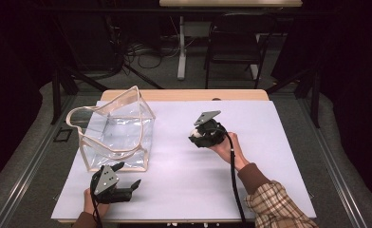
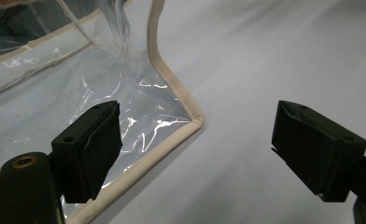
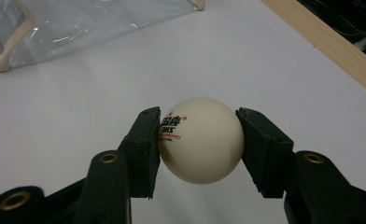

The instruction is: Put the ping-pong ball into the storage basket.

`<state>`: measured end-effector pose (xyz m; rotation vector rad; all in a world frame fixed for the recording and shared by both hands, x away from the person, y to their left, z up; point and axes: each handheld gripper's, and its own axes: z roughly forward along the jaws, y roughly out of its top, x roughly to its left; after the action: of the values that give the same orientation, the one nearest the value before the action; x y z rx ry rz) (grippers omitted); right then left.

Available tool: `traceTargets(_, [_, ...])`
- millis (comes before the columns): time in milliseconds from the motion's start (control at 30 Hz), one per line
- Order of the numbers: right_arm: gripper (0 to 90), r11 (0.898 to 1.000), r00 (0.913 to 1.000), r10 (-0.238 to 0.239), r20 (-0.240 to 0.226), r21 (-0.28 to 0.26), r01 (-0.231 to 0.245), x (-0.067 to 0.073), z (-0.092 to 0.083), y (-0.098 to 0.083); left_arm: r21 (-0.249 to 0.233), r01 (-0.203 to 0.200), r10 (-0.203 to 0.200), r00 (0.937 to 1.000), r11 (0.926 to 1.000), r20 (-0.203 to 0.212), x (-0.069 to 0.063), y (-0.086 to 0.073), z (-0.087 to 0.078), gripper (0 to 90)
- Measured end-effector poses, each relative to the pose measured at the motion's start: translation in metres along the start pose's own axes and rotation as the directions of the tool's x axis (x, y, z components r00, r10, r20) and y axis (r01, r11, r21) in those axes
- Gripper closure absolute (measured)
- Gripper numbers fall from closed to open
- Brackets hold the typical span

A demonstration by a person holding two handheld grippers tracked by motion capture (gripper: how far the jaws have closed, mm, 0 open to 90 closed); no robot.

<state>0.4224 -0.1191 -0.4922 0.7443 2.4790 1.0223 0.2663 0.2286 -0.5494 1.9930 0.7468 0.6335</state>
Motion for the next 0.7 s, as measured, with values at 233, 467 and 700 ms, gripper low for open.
traceTargets(233, [50.6,1.0,1.0,-0.006,0.007,-0.003,0.006,-0.001,-0.008,0.003,0.001,-0.002,0.002,1.0,1.0,0.001,0.0,0.0,0.0,16.1])
traceTargets(467, [50.6,1.0,0.9999,-0.013,0.011,-0.01,0.013,-0.002,-0.013,0.005,-0.001,-0.001,0.001,1.0,1.0,-0.002,0.0,0.0,0.0,16.1])
traceTargets(700, [50.7,0.999,0.9996,-0.024,0.014,-0.022,0.024,-0.002,-0.019,0.01,-0.001,-0.001,0.001,1.0,1.0,-0.001,0.0,0.0,0.0,16.0])
